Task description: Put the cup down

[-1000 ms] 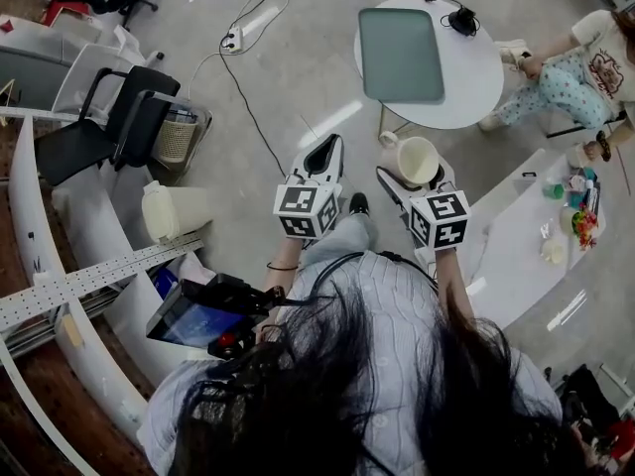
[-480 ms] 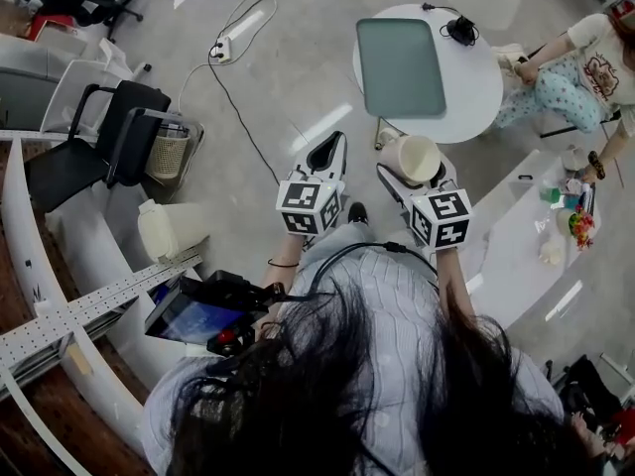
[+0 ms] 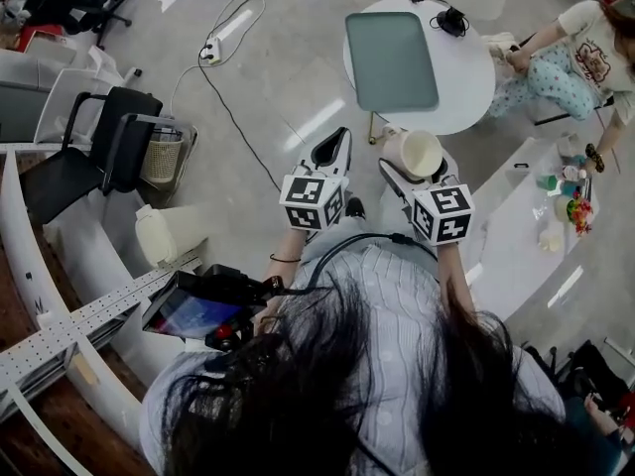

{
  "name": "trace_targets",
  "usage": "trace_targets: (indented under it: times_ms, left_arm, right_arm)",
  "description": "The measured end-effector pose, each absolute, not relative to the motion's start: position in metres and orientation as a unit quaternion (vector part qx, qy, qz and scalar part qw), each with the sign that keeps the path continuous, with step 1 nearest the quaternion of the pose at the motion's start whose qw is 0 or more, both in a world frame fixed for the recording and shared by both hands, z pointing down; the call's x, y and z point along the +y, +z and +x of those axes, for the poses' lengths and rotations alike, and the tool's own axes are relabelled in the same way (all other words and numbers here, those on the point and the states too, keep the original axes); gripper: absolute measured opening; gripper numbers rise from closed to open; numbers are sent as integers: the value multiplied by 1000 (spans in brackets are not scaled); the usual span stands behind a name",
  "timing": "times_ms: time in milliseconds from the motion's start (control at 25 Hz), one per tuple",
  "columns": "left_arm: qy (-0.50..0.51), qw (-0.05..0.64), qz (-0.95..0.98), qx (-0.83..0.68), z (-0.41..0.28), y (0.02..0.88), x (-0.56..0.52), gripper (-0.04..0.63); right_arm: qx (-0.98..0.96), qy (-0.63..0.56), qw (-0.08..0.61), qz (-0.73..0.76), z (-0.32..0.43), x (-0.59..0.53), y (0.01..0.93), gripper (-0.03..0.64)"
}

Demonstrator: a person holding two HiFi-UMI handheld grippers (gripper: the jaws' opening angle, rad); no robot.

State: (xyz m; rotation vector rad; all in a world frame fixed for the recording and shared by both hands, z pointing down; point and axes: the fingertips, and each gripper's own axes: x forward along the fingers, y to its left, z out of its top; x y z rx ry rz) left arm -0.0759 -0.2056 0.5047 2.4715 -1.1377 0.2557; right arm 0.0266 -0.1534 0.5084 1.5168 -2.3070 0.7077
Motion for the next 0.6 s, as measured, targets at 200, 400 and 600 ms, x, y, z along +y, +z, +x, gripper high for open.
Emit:
trace_targets:
  times_ms: [200, 400, 600]
  left_arm:
    - [92, 198, 888, -405, -67, 503, -208, 20]
    - [87, 194, 882, -420, -69, 500, -220, 20]
    - [93, 198, 872, -438, -69, 507, -240, 20]
  right_arm:
    - [-799, 246, 146, 529, 37, -156, 511, 430]
    - [-805, 240, 142, 525, 44, -177, 507, 430]
    - [-814, 239, 142, 511, 52, -207, 508, 430]
